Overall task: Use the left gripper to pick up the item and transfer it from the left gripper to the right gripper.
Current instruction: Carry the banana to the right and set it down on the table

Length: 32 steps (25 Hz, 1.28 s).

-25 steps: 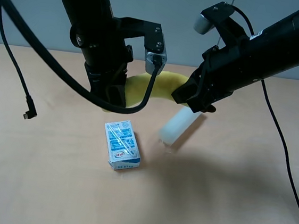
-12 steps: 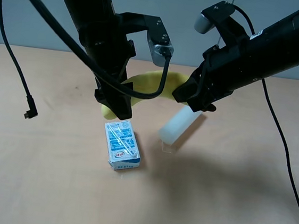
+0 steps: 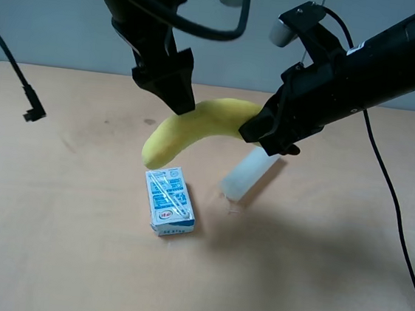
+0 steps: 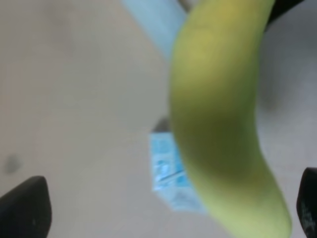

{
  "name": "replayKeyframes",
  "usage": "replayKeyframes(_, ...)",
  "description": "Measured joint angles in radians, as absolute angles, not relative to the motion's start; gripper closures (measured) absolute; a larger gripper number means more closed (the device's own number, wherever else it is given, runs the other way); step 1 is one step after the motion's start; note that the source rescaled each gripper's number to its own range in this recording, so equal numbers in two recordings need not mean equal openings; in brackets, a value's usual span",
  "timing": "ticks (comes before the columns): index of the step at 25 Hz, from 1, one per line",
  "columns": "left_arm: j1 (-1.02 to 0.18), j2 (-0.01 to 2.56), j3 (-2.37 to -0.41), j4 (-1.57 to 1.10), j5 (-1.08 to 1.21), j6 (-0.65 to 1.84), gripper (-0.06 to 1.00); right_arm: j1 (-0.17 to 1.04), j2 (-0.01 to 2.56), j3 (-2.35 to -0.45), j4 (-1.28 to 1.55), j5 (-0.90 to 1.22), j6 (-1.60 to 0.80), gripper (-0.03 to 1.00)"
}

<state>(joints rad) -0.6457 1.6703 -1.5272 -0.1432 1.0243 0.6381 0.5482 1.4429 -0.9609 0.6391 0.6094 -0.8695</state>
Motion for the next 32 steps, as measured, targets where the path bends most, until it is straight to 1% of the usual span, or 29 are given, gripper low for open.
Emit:
replayKeyframes(5, -0.646, 1.569, -1.531, -0.039, 1.049, 0.564, -0.05, 0.548, 1.443, -0.961, 0.639, 0.61, -0.869, 0.97)
replayKeyframes(8, -0.646, 1.502, -1.531, 0.011, 1.084, 0.478, -0.05, 0.548, 1.443, -0.961, 0.639, 0.61, -0.869, 0.97)
replayKeyframes(14, -0.646, 1.363, -1.531, 0.061, 1.174, 0.324, -0.05, 0.548, 1.443, -0.961, 0.639, 0.611, -0.869, 0.97)
replayKeyframes(20, -0.646, 1.225, -1.52, 0.069, 1.175, 0.247, -0.06, 0.548, 1.443, -0.961, 0.639, 0.614, -0.869, 0.97)
replayKeyframes(23, -0.646, 1.137, -1.429, 0.069, 1.175, 0.205, -0.06, 0.548, 1.443, -0.961, 0.639, 0.614, -0.869, 0.97)
replayKeyframes(32, -0.646, 0.773, -0.924, 0.066, 1.159, 0.089, -0.06, 0.548, 1.443, -0.961, 0.639, 0.614, -0.869, 0.97)
